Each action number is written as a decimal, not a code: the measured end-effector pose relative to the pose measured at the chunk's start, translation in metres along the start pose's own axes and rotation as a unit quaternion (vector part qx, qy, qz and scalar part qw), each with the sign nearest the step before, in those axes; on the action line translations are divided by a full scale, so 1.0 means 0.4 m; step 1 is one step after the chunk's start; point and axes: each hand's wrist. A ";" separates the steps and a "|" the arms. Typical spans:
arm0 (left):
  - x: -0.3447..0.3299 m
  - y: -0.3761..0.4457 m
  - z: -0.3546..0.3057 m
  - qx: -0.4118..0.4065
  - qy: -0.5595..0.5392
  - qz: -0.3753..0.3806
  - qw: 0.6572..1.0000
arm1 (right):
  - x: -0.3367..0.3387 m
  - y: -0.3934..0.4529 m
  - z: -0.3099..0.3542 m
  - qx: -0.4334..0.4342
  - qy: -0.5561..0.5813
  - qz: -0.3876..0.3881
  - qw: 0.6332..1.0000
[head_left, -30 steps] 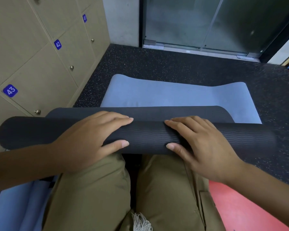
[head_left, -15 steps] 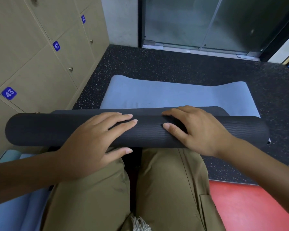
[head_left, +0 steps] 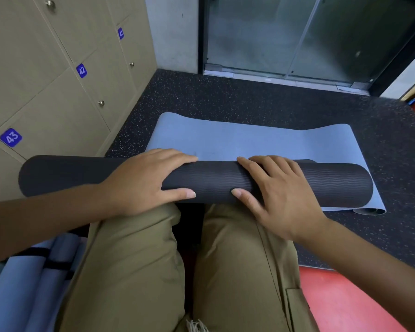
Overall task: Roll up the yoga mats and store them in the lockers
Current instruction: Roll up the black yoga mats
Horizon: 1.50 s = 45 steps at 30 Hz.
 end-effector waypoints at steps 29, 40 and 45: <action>0.019 0.126 0.072 0.049 0.070 0.038 0.996 | -0.036 0.177 -0.048 0.006 -0.030 -0.030 0.999; 0.003 0.122 0.139 0.062 0.153 -0.073 0.984 | 0.008 0.306 -0.083 0.000 -0.006 0.063 0.998; -0.023 0.137 0.171 0.102 0.176 -0.049 0.978 | 0.045 0.373 -0.101 -0.009 0.067 0.194 0.979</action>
Point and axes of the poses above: each hand's wrist, its own y-axis towards the middle knuckle, its own x-axis out of the back of the hand, z = x × y, and after that the axes turned 14 degrees about z, right-handed
